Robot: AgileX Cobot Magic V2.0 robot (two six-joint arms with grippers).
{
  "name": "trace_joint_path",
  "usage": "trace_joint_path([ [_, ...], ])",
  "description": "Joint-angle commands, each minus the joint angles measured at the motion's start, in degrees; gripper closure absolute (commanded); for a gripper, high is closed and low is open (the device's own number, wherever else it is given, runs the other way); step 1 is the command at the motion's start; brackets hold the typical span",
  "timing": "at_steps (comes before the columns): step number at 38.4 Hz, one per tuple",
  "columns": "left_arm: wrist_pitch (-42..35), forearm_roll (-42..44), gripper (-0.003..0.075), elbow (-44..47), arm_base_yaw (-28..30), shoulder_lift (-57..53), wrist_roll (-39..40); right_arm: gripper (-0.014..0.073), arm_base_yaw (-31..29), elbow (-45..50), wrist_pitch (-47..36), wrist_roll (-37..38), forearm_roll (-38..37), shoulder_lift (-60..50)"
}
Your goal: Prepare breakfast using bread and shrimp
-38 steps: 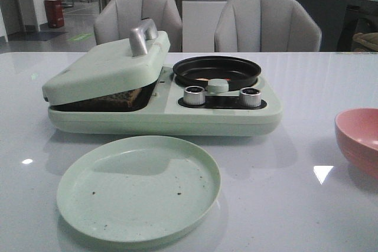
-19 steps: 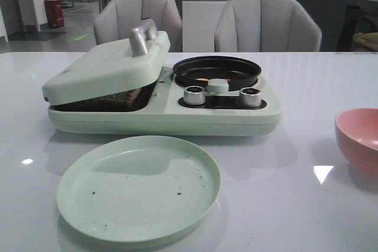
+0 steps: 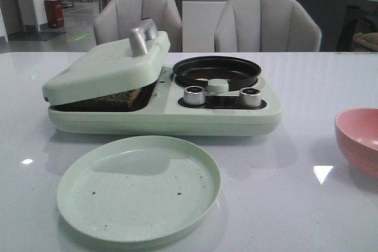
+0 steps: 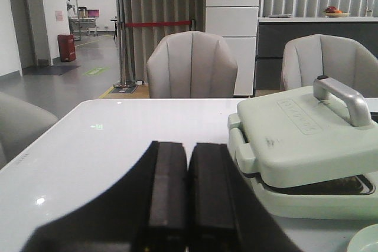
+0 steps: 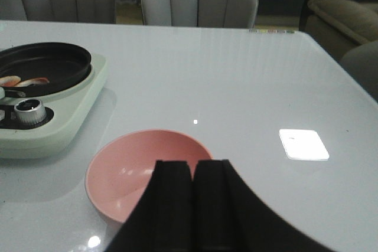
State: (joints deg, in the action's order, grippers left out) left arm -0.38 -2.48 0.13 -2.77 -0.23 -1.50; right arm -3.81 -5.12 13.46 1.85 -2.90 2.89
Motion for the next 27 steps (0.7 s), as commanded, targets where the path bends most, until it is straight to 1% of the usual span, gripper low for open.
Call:
trace_joint_path([
  [1,-5.0,-0.6,0.0619,0.4,0.0,-1.2,0.4,0.0576,-0.4,3.2,-10.7,-0.6,-0.7,-3.8],
  [3,-5.0,-0.6,0.0619,0.4,0.0,-1.2,0.4,0.0576,-0.4,5.7,-13.1,-0.6,-0.7,-4.8],
  [5,-5.0,-0.6,0.0619,0.4,0.0,-1.2,0.4,0.0576,-0.4,5.7,-12.5,-0.6,-0.6,-4.8],
  [9,-5.0,-0.6,0.0619,0.4,0.0,-1.2,0.4,0.0576,-0.3,5.7,-14.6,-0.5,2.3,-4.8],
  [16,-5.0,-0.6,0.0619,0.4,0.0,-1.2,0.4,0.0576,1.2,5.7,-18.2,-0.5,2.5,-4.8],
  [27,-5.0,-0.6,0.0619,0.4,0.0,-1.2,0.4,0.0576,1.2,5.7,-17.9,-0.5,2.5,-4.8],
])
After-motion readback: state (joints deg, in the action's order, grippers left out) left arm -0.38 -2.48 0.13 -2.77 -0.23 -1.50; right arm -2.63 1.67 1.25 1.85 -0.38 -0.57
